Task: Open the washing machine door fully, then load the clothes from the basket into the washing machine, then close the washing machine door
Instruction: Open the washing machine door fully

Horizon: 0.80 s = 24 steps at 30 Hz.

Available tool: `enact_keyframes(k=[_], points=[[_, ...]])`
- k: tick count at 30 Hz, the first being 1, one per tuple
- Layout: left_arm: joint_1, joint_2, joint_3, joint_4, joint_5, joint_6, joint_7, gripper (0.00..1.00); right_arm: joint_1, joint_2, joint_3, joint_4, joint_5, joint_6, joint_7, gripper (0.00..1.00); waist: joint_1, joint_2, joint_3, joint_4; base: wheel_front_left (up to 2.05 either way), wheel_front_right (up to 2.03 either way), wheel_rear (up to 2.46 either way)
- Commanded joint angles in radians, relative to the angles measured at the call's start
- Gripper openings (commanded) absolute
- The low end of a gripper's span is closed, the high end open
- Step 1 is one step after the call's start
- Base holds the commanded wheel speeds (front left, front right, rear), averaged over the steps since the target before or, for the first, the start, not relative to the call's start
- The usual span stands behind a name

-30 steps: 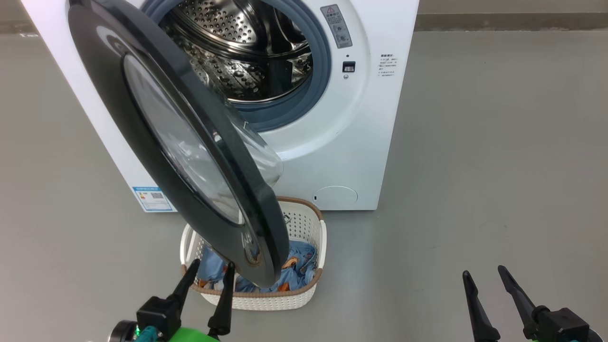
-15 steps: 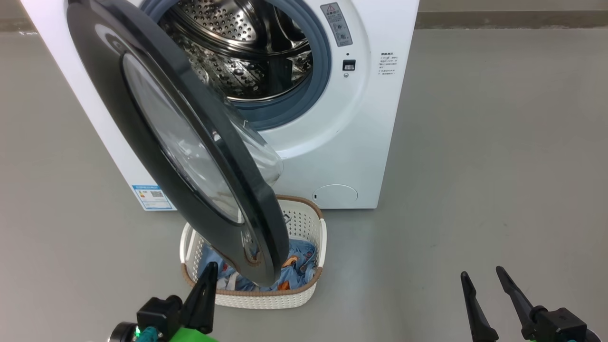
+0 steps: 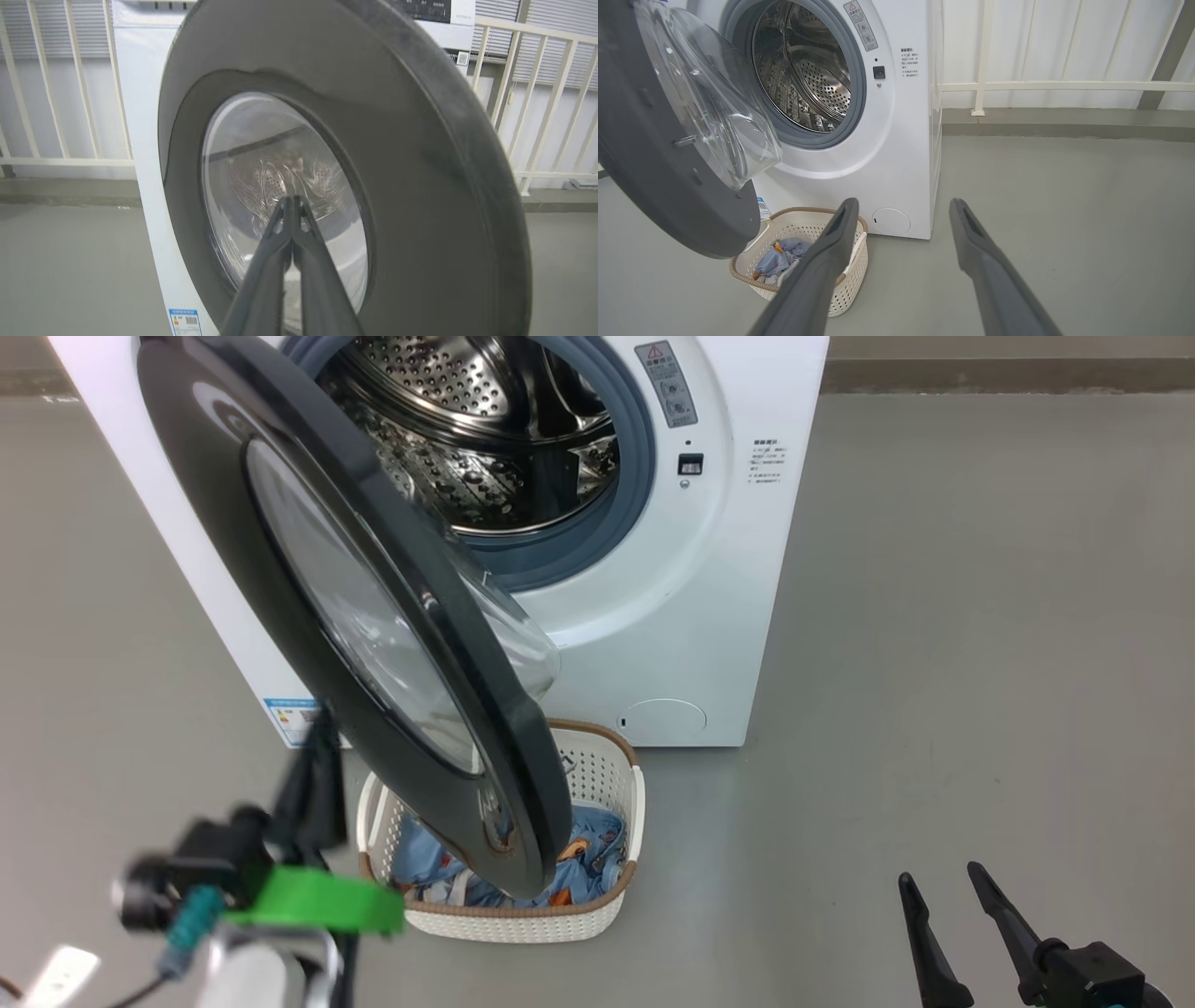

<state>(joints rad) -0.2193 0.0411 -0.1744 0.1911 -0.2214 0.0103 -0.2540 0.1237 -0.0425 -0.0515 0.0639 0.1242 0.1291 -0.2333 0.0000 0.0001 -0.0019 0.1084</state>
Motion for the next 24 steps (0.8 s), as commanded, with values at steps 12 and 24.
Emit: enact_keyframes(k=[12,24], points=[[-0.238,0.021,-0.075,-0.352,0.096,0.009,0.013,0.00,-0.022,-0.008,0.028,-0.009,0.000,0.002,-0.008,1.00,0.0000,-0.0001,-0.013,0.000,0.00,0.00,0.00],[-0.219,0.009,-0.445,-0.380,-0.062,0.022,0.173,0.00,-0.025,-0.008,0.046,-0.001,0.002,0.002,-0.010,1.00,0.0000,-0.0001,-0.009,-0.026,0.00,0.00,0.00]])
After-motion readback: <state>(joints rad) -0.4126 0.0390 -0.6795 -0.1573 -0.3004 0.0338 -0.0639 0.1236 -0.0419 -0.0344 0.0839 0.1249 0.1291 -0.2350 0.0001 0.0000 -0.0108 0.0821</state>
